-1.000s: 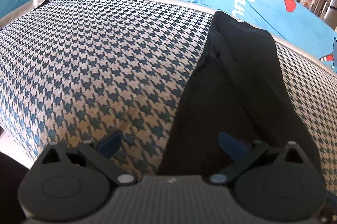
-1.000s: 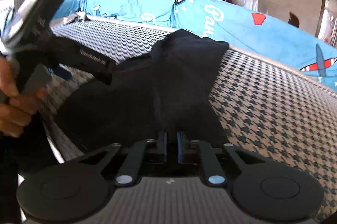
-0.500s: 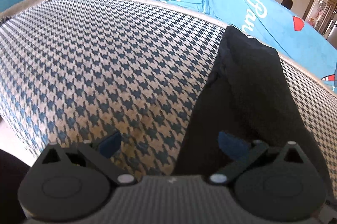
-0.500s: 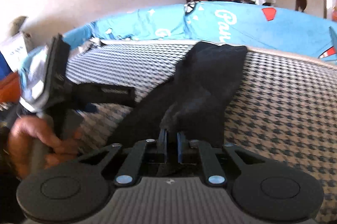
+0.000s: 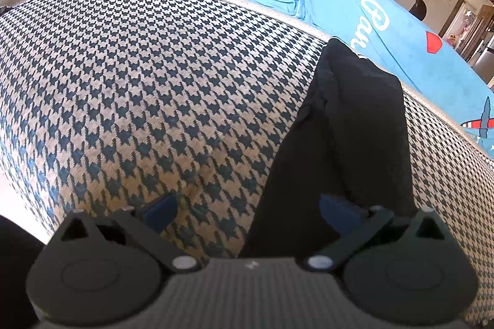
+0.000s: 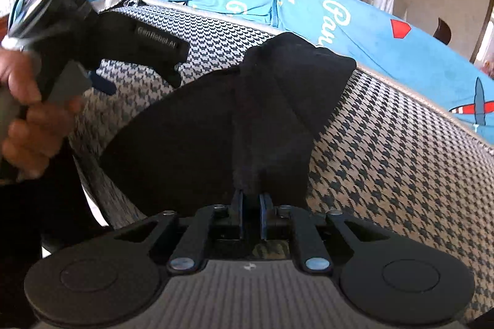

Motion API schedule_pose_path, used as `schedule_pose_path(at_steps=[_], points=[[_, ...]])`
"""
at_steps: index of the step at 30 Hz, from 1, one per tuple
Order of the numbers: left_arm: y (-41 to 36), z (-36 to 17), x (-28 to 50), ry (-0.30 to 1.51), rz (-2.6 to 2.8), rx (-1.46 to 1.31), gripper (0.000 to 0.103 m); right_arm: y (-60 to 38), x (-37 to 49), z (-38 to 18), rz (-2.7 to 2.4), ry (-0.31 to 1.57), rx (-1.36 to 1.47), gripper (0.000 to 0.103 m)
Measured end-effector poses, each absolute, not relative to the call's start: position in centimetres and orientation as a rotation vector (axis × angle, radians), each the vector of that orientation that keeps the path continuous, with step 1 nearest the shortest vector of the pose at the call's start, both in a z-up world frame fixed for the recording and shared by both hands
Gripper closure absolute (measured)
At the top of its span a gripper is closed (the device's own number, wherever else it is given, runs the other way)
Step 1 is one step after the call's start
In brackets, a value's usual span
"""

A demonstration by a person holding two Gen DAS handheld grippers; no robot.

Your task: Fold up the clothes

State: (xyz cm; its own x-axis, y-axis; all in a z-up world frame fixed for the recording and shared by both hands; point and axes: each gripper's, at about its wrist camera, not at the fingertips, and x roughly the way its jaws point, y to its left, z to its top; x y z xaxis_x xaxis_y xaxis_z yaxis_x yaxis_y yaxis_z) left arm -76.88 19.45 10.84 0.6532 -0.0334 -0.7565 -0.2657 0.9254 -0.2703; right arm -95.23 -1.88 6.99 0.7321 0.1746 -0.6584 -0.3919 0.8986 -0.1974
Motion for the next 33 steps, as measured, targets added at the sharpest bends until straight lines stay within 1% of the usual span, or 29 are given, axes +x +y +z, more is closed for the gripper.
schedule_pose_path(at_steps=[2, 3, 5, 9, 13, 14, 15, 19, 22, 25, 28, 30, 33], points=[[19.5, 10.8, -76.9, 0.854, 0.137, -0.379, 0.000, -1.6, -95.3, 7.1, 0.324, 0.658, -0.367, 0.090], [19.6, 10.8, -76.9, 0.854, 0.139, -0.383, 0.000, -1.4, -95.4, 7.1, 0.324, 0.643, -0.392, 0.086], [19.7, 10.8, -77.0, 0.853, 0.139, -0.390, 0.000, -1.1, -95.6, 7.1, 0.325, 0.610, -0.441, 0.082], [19.6, 10.9, -77.0, 0.850, 0.132, -0.390, 0.000, -0.6, -95.7, 6.8, 0.333, 0.579, -0.491, 0.082], [19.5, 10.9, -77.0, 0.849, 0.131, -0.387, 0.000, -0.4, -95.3, 6.6, 0.340, 0.571, -0.510, 0.084], [19.6, 10.9, -77.0, 0.849, 0.132, -0.390, 0.000, -0.4, -95.2, 6.6, 0.343, 0.569, -0.513, 0.090], [19.6, 10.9, -77.0, 0.849, 0.134, -0.392, 0.000, -0.3, -95.2, 6.7, 0.343, 0.565, -0.512, 0.091], [19.8, 11.1, -77.0, 0.841, 0.136, -0.400, 0.000, -0.4, -95.1, 7.4, 0.348, 0.553, -0.484, 0.092], [20.2, 11.7, -77.2, 0.809, 0.151, -0.408, 0.000, -0.7, -94.7, 8.4, 0.352, 0.584, -0.400, 0.092], [20.8, 12.1, -77.3, 0.784, 0.172, -0.431, 0.000, -0.8, -94.2, 10.1, 0.363, 0.592, -0.316, 0.092], [21.2, 11.8, -77.1, 0.798, 0.185, -0.450, 0.000, -0.5, -93.8, 11.6, 0.367, 0.586, -0.293, 0.092], [21.2, 11.8, -77.2, 0.798, 0.187, -0.447, 0.000, -0.4, -93.6, 12.0, 0.369, 0.585, -0.300, 0.092], [21.1, 11.8, -77.3, 0.794, 0.185, -0.441, 0.000, -0.4, -93.2, 10.8, 0.360, 0.631, -0.324, 0.092]])
